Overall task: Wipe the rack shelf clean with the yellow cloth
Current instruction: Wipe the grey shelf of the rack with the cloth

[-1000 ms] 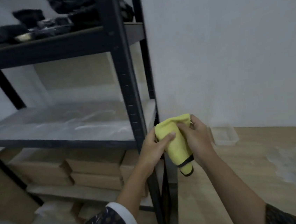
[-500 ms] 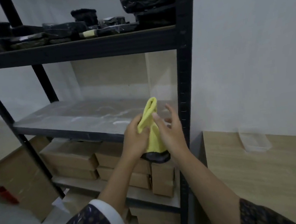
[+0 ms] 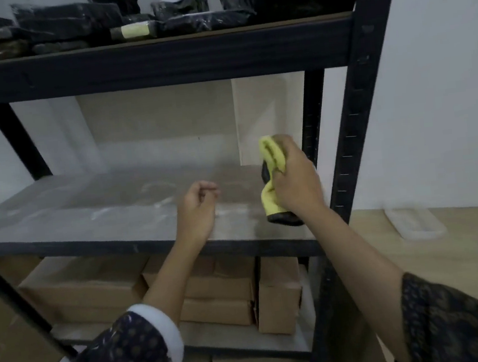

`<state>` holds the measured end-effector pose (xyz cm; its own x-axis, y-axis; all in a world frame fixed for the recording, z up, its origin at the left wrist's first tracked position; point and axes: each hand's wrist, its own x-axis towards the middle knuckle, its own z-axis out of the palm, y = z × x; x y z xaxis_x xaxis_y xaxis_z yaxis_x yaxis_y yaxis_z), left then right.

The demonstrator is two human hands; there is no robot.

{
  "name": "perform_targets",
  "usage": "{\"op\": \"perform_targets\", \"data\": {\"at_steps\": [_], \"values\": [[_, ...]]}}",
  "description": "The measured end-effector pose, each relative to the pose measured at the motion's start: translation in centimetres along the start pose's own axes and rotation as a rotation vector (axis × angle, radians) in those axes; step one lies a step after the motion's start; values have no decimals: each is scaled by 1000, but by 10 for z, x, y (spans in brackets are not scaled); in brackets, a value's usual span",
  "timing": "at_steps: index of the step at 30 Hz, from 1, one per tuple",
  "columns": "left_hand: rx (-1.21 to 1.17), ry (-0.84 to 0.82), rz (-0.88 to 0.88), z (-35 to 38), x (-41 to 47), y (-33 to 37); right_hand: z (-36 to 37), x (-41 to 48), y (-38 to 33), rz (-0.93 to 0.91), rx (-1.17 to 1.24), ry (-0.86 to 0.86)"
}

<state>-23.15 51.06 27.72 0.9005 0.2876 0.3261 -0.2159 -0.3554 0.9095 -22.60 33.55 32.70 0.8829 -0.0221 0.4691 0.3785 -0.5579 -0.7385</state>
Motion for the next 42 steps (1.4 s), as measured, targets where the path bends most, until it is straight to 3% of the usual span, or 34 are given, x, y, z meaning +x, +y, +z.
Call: {"op": "perform_targets", "data": {"at_steps": [3,7,9,12,14,17,24,26,30,32,35,39,42], "values": [[387,-102,178,-12,24,-39,7,14,8,-26,-440,36],[644,-219,453,-17,41,-70,27,14,30,221,-864,8],[655,-253,515,-19,44,-80,37,9,42,392,-927,-42],[591,-270,505,-20,44,-91,43,1,58,586,-855,-65],[578,-249,495,-18,43,-93,44,-1,68,605,-777,-45],[600,-239,510,-14,41,-93,44,-6,71,489,-664,-43],[675,-265,460,-9,41,-94,41,-48,62,142,-366,-300],[695,-280,457,-9,41,-94,36,-51,60,119,-290,-281],[713,-294,428,-11,41,-93,33,-28,65,220,-513,29],[709,-290,421,-11,40,-92,43,-13,68,374,-710,26],[698,-278,405,-12,40,-92,60,0,70,490,-719,7],[704,-280,381,-11,39,-90,62,-8,70,320,-654,-94],[704,-284,374,-11,38,-87,52,-28,56,137,-359,-300]]}}
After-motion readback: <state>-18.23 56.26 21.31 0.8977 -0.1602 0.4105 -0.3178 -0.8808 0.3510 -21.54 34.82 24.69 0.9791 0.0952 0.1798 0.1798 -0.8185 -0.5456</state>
